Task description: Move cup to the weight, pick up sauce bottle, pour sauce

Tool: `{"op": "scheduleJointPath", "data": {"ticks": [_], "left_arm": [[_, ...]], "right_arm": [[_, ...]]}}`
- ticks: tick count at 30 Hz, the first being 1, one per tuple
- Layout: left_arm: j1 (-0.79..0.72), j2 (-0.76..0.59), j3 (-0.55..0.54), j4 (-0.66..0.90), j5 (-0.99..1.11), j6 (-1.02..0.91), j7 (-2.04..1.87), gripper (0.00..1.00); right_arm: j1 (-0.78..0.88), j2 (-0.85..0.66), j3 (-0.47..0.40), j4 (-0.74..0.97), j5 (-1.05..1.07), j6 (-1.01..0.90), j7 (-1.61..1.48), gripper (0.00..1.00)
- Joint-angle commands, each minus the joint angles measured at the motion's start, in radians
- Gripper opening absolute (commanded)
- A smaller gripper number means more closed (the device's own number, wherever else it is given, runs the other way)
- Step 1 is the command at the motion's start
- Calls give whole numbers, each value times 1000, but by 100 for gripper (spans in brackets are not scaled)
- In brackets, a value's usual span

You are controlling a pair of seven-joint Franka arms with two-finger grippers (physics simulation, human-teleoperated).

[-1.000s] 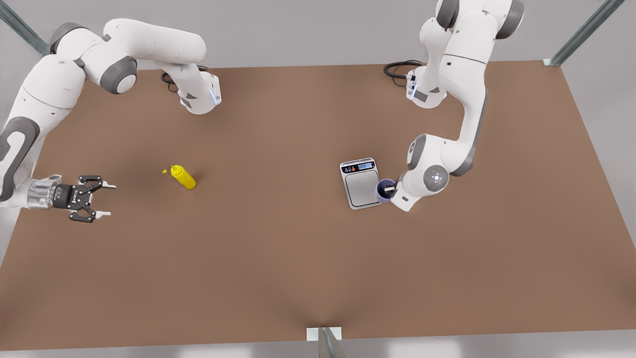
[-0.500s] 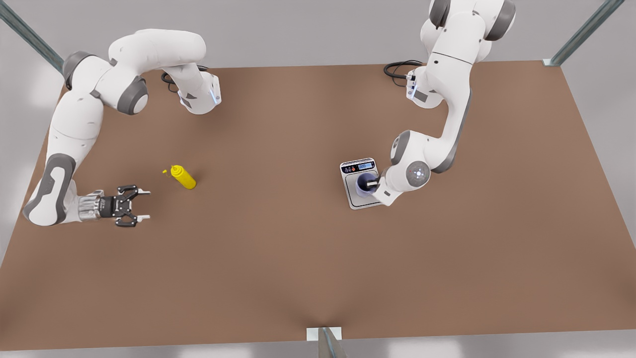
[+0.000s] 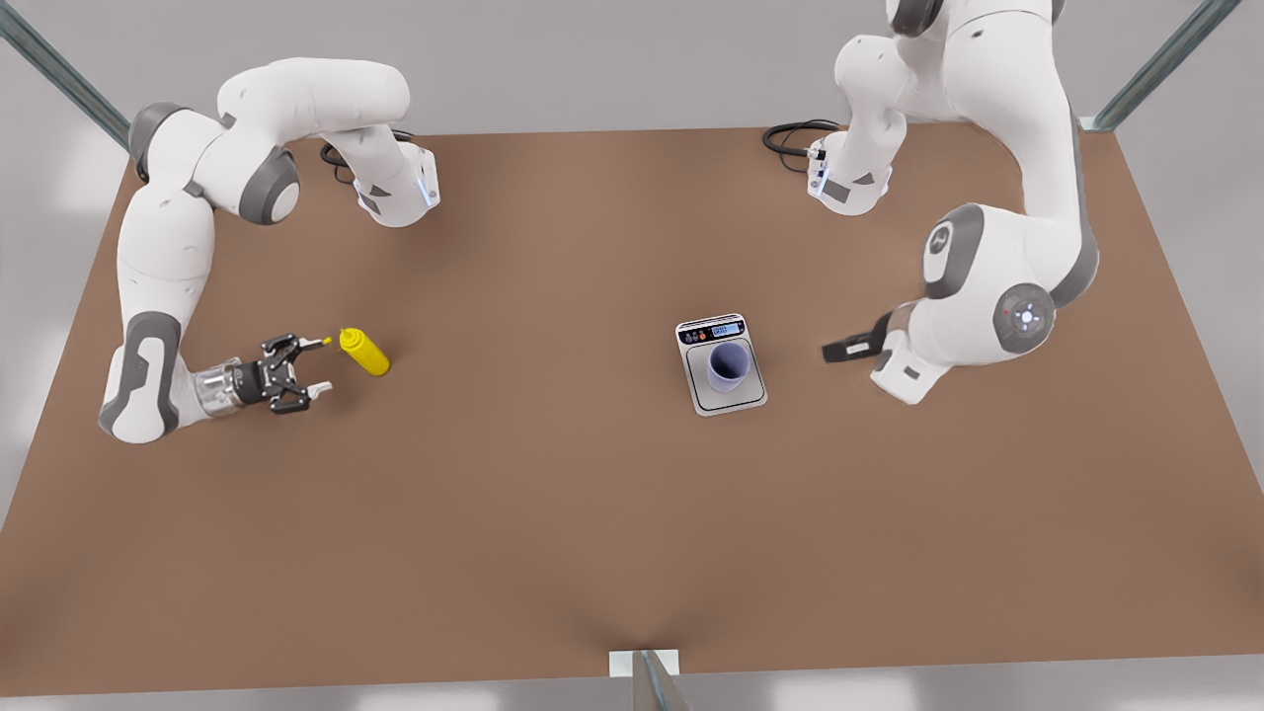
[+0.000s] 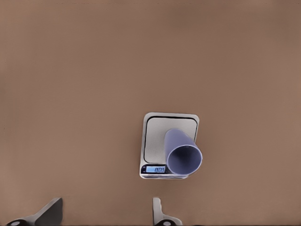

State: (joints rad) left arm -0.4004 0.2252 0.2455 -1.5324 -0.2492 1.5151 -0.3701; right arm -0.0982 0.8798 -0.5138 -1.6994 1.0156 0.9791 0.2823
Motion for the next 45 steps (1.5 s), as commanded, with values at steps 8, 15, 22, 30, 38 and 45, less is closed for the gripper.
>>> {"op": "scheduleJointPath", "data": {"ticks": [8, 15, 22, 30, 38, 45], "left_arm": [[143, -13, 29, 40, 176, -30, 376, 100], [143, -13, 31, 41, 202, -35, 375, 100], [143, -7, 29, 40, 192, -30, 381, 100], [143, -6, 29, 40, 192, -35, 381, 100], [143, -6, 29, 40, 192, -35, 381, 100], [143, -6, 29, 40, 192, -35, 379, 100]], "right_arm": [[8, -2, 21, -52, -20, 7, -44, 100], [8, -2, 43, -72, -38, 36, -70, 100], [9, -2, 66, -97, -55, 43, -101, 100], [9, -2, 106, -151, -85, 121, -189, 94], [9, -2, 120, -151, -106, 136, -192, 45], [9, -4, 123, -149, -106, 135, -190, 43]]}}
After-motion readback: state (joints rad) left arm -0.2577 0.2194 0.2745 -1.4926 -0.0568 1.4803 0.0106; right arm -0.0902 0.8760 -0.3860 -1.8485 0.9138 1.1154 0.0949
